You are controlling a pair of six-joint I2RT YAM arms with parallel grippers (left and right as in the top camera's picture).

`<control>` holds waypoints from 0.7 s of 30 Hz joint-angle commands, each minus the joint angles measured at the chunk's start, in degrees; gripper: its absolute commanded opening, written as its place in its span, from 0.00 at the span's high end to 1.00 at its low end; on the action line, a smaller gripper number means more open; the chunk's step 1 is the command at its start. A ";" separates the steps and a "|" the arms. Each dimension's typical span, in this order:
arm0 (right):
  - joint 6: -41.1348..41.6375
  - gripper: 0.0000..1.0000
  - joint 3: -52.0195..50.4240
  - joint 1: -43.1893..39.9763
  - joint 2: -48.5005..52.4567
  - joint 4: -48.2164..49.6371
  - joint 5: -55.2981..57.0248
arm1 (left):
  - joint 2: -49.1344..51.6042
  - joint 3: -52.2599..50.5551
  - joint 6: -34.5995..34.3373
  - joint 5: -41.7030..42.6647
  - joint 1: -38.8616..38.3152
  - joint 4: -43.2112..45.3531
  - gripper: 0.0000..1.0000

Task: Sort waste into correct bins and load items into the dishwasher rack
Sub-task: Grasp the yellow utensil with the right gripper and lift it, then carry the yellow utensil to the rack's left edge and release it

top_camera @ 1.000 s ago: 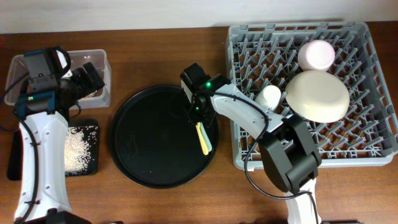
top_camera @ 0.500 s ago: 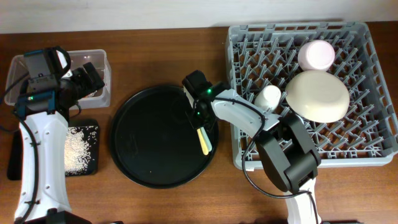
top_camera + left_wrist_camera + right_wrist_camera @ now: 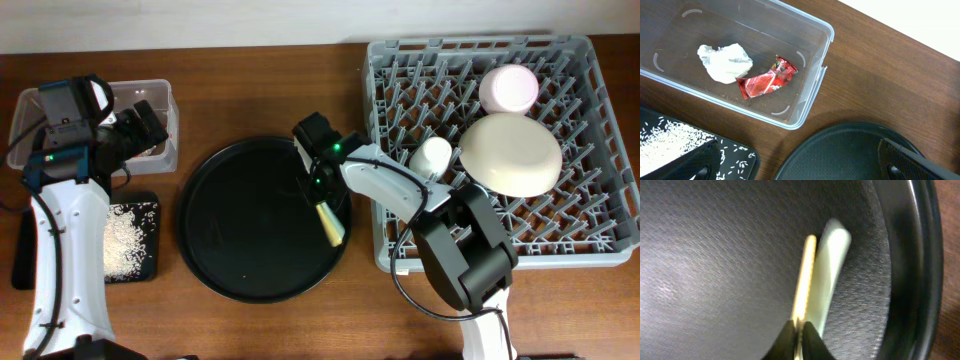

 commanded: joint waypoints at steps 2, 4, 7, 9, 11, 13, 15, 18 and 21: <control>-0.39 0.96 -0.46 0.24 0.74 -1.03 1.18 | -0.24 0.76 0.07 0.00 0.20 0.11 0.01; -0.39 0.96 0.13 0.24 0.74 -1.88 1.20 | -0.24 0.76 0.07 0.00 0.20 0.11 0.01; -0.39 0.96 0.13 0.28 0.74 -2.36 1.18 | -0.24 0.76 0.04 0.00 0.20 0.11 0.01; -0.42 0.96 1.57 0.22 0.17 -3.69 -0.15 | -0.24 0.76 0.04 0.00 0.20 0.11 0.01; -0.44 0.96 4.26 0.17 -1.75 -6.10 -1.62 | -0.24 0.76 0.07 0.00 0.20 0.11 0.01; -0.44 0.96 6.58 0.17 -4.92 -8.28 -2.19 | -0.24 0.76 0.07 0.00 0.20 0.11 0.01; -0.44 0.96 7.43 0.17 -9.29 -8.87 -3.61 | -0.24 0.76 0.04 0.00 0.20 0.11 0.01; -0.39 0.96 7.48 -1.03 -15.47 -10.45 -2.67 | -0.24 0.76 0.07 0.00 0.20 0.11 0.01; 1.57 0.96 7.45 -6.08 -21.11 -14.43 1.66 | -0.24 0.76 0.07 0.00 0.20 0.11 0.01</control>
